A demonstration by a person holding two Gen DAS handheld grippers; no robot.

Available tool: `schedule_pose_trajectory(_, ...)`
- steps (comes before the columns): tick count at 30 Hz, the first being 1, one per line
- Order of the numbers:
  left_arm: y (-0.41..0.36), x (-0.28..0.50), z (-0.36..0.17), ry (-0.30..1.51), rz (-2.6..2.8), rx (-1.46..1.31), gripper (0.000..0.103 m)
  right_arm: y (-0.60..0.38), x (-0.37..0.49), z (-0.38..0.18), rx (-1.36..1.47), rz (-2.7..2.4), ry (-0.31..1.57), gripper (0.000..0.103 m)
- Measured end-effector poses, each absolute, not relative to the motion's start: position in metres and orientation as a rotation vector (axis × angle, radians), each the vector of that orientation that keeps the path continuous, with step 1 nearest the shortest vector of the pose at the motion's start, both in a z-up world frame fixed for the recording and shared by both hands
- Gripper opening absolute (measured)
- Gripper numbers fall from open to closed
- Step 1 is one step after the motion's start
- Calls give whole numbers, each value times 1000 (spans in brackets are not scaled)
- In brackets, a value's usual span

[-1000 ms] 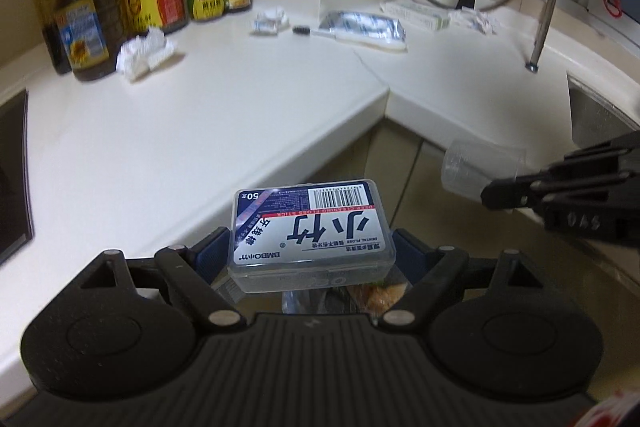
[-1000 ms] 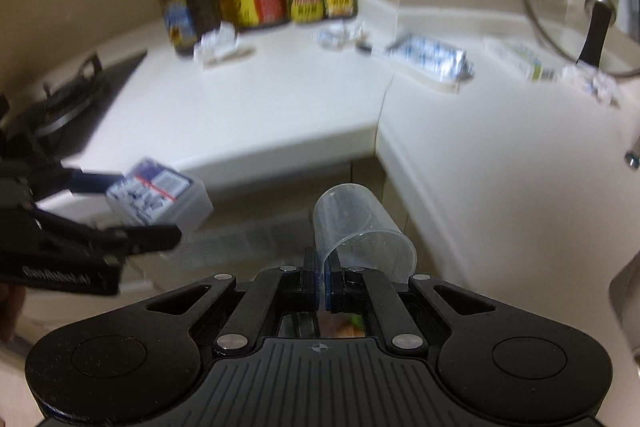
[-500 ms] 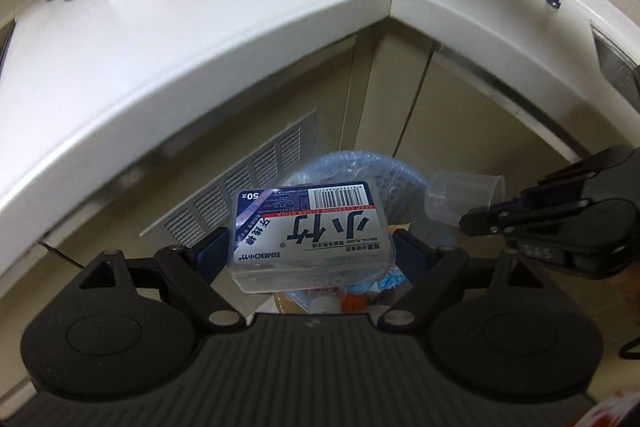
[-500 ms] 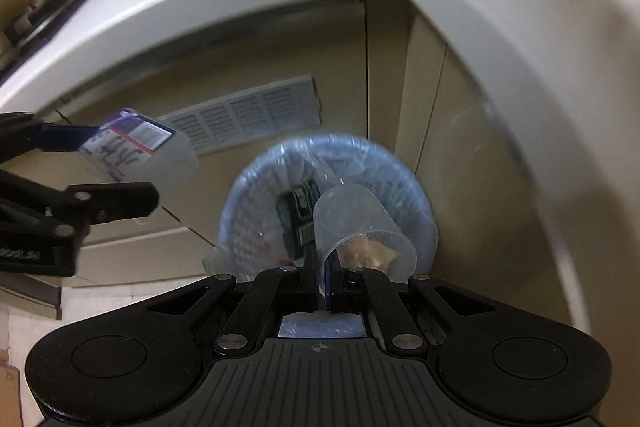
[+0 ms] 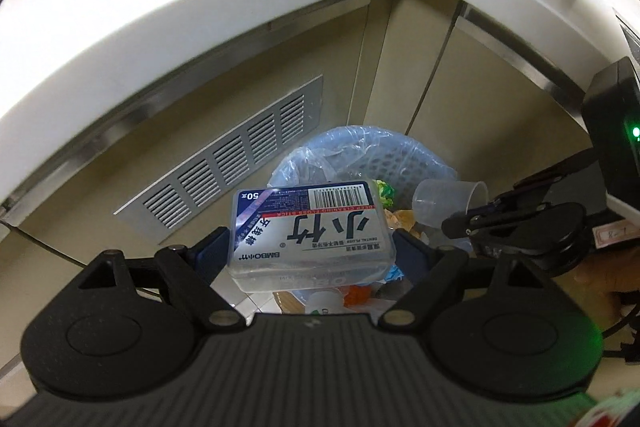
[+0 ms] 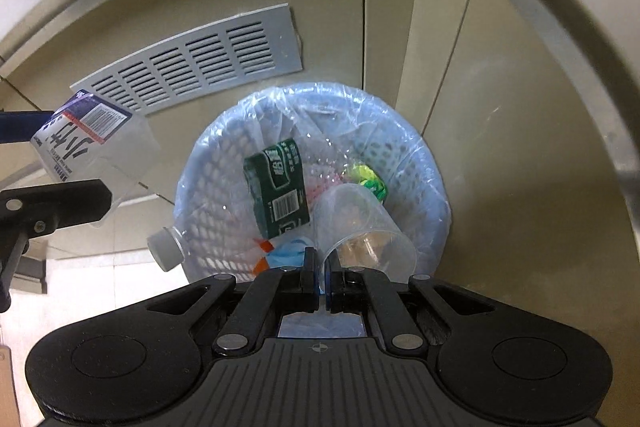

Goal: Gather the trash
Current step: 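Carry the clear cup and white box down over the wastebasket, then open both tools to drop the cup and white box in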

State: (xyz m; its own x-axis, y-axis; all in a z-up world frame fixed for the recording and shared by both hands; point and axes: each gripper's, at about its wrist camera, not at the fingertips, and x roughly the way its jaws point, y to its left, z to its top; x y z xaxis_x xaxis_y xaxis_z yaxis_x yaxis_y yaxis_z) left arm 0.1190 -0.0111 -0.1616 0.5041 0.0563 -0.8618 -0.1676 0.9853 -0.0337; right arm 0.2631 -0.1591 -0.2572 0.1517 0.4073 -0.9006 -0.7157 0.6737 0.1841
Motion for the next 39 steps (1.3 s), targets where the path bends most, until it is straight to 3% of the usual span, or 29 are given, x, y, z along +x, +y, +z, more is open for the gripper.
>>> schedule_pose_trajectory(20,-10,132,-184,1081,139,-136,85,-143,280,-287,-302,821,1203,5)
schedule_pose_trajectory(23,-10,132,-186,1085,130,-136,85,-145,278,-284,-297,809,1199,17)
schedule_pose_trajectory(25,-11,133,-187,1086,117,-134,85,-150,276,-280,-296,800,1193,32)
schedule_pose_trajectory(39,-39,161,-209,1117,-170,-4,85,-192,253,-270,-322,770,1172,34)
